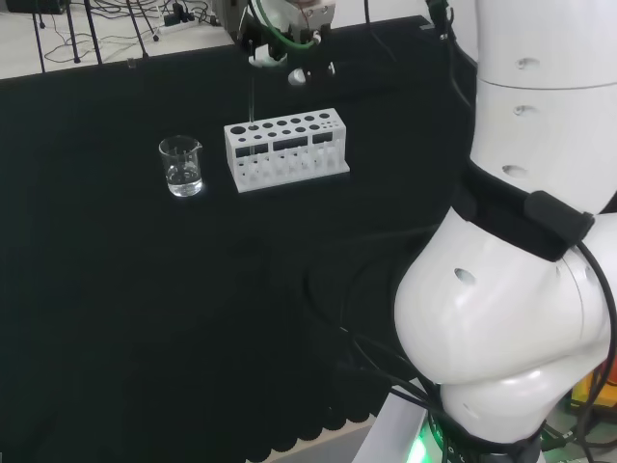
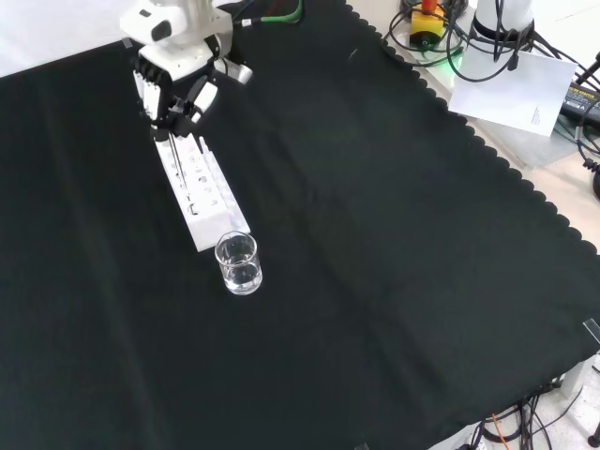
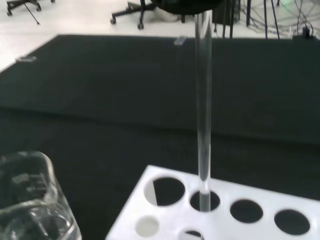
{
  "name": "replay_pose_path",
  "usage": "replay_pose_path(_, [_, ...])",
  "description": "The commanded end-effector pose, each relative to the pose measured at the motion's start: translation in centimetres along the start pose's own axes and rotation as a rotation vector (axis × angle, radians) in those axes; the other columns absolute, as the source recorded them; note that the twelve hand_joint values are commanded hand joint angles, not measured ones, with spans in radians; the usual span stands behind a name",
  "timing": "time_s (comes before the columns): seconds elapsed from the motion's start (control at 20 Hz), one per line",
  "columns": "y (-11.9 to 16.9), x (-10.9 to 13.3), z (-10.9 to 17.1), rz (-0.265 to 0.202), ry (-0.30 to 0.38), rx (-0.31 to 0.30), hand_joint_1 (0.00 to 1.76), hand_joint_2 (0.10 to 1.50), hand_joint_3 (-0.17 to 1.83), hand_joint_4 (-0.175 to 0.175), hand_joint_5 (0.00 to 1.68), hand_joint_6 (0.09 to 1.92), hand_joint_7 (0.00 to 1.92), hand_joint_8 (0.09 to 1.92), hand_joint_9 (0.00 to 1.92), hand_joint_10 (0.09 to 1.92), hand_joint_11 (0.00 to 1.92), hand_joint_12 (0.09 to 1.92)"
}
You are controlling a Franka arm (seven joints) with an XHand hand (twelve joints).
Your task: Take the glass rod from the white test tube rack.
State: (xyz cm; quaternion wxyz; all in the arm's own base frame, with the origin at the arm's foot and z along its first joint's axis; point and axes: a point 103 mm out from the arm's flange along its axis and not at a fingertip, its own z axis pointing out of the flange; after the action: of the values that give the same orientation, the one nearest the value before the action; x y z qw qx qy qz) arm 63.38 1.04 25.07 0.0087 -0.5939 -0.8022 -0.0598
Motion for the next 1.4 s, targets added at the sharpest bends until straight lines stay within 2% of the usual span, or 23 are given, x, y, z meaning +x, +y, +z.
replay_pose_path(0.05, [-0.3,1.3,-4.7,-0.029,-0.003,-0.072,1.31,1.1,-0.17,-0.175,1.28,0.19,1.24,0.9,1.81,0.56,1.54,0.5])
replay_pose_path(0.6, [-2.0,2.8,-9.7,-0.006,-0.031,-0.014,1.31,1.1,-0.17,-0.175,1.27,0.19,1.23,0.91,1.83,0.54,1.54,0.5])
replay_pose_path(0.9, [-3.0,3.0,-11.5,-0.002,-0.035,-0.028,1.31,1.1,-0.17,-0.175,1.28,0.19,1.23,0.91,1.84,0.54,1.54,0.51])
replay_pose_path(1.4, [-3.1,4.0,-12.1,-0.028,-0.03,-0.061,1.31,1.1,-0.17,-0.175,1.28,0.19,1.23,0.91,1.85,0.53,1.55,0.51])
